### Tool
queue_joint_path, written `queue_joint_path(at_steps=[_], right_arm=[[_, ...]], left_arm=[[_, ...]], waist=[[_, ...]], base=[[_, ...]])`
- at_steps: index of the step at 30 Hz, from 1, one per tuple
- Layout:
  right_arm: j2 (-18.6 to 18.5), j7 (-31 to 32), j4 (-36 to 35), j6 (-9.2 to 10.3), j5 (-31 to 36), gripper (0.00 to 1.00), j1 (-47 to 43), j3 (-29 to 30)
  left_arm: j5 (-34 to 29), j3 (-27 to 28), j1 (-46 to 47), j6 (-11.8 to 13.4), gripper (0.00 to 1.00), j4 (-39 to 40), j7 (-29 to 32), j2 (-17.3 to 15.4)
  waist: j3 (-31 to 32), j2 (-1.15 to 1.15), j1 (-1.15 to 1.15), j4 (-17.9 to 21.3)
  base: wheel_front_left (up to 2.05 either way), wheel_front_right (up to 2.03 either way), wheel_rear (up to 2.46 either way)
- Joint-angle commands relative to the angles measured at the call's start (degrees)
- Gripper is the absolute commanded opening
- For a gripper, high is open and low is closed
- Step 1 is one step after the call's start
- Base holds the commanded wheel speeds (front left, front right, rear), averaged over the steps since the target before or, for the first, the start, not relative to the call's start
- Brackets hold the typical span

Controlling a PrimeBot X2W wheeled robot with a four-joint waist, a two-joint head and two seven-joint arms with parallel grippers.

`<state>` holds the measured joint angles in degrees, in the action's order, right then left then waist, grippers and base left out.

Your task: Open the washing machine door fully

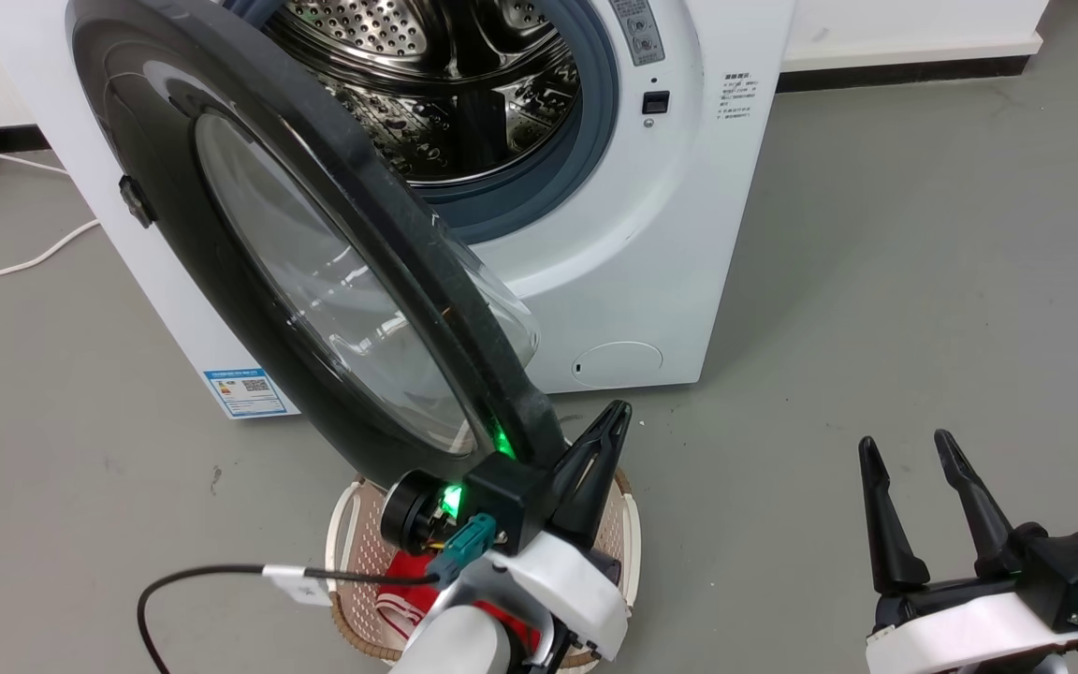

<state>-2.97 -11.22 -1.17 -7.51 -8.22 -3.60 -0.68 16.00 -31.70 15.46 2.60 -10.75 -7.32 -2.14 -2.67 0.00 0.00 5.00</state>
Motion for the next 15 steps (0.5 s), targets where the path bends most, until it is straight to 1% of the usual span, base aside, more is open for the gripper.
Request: queue_joint_path(at_steps=[1, 3, 7, 10, 15], right_arm=[[0.2, -0.3, 0.3, 0.04, -0.4, 1.00, 0.4, -0.1], [0.2, -0.2, 0.5, 0.04, -0.4, 1.00, 0.4, -0.2], [0.2, 0.1, 0.9, 0.04, -0.7, 1.00, 0.0, -0.4], [0.2, 0.5, 1.0, 0.04, -0.7, 1.00, -0.5, -0.1], [0.2, 1.0, 0.8, 0.04, -0.2, 1.00, -1.1, -0.2]], left_arm=[[0.3, 2.3, -0.8, 1.7, 0.00, -0.1, -0.5, -1.8], [0.4, 2.8, -1.7, 2.5, 0.00, 0.7, -1.0, -2.3], [0.6, 4.1, -5.6, 4.7, 0.00, 3.5, -1.8, -3.7], [0.1, 4.5, -9.1, 6.5, 0.00, 6.2, -1.5, -4.9], [0.3, 4.1, -14.5, 8.6, 0.00, 11.6, 0.2, -6.0]], waist=[[0.0, 0.00, 0.00, -0.1], [0.1, 0.00, 0.00, -0.2], [0.8, 0.00, 0.00, -0.3], [1.2, 0.00, 0.00, -0.9], [1.9, 0.00, 0.00, -2.3]], base=[[0.00, 0.00, 0.00], [0.00, 0.00, 0.00], [0.00, 0.00, 0.00], [0.00, 0.00, 0.00], [0.00, 0.00, 0.00]])
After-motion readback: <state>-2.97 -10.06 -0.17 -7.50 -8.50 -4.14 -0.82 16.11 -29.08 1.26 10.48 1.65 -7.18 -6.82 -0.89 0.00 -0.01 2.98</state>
